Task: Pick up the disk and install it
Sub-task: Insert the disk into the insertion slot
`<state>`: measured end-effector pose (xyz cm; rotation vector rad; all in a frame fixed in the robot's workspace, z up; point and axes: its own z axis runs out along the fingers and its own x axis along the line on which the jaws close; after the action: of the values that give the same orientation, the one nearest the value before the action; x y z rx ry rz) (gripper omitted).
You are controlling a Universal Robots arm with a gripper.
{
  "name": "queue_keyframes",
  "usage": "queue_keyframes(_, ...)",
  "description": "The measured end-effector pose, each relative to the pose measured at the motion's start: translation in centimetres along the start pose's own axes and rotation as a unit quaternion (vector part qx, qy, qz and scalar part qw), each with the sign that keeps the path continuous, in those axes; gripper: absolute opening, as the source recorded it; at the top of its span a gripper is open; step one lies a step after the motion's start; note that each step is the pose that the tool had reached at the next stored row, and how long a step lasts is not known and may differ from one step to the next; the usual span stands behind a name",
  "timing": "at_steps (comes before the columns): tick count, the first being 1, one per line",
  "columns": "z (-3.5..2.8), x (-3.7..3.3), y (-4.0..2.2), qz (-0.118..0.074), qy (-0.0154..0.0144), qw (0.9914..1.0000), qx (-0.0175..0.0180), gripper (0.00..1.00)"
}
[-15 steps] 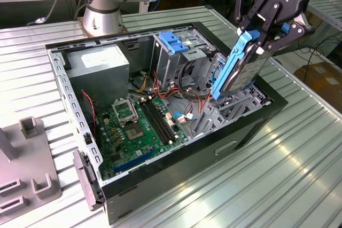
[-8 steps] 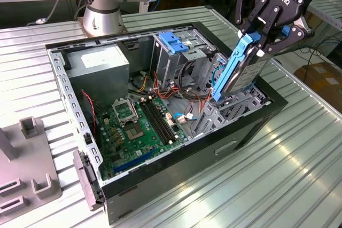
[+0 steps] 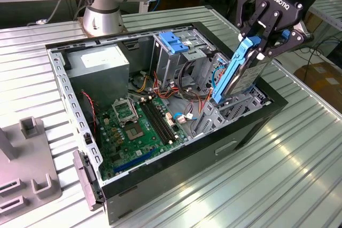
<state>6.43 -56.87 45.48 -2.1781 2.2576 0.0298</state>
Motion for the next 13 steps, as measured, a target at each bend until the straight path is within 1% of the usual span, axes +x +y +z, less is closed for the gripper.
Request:
queue_keyframes(7,0.35,0.01,-0.01,0.004,-0.0001,0.99999,0.0001,0.37)
queue_keyframes(13,0.59,0.06,-0.01,0.004,0.0000,0.99999,0.0001,0.37)
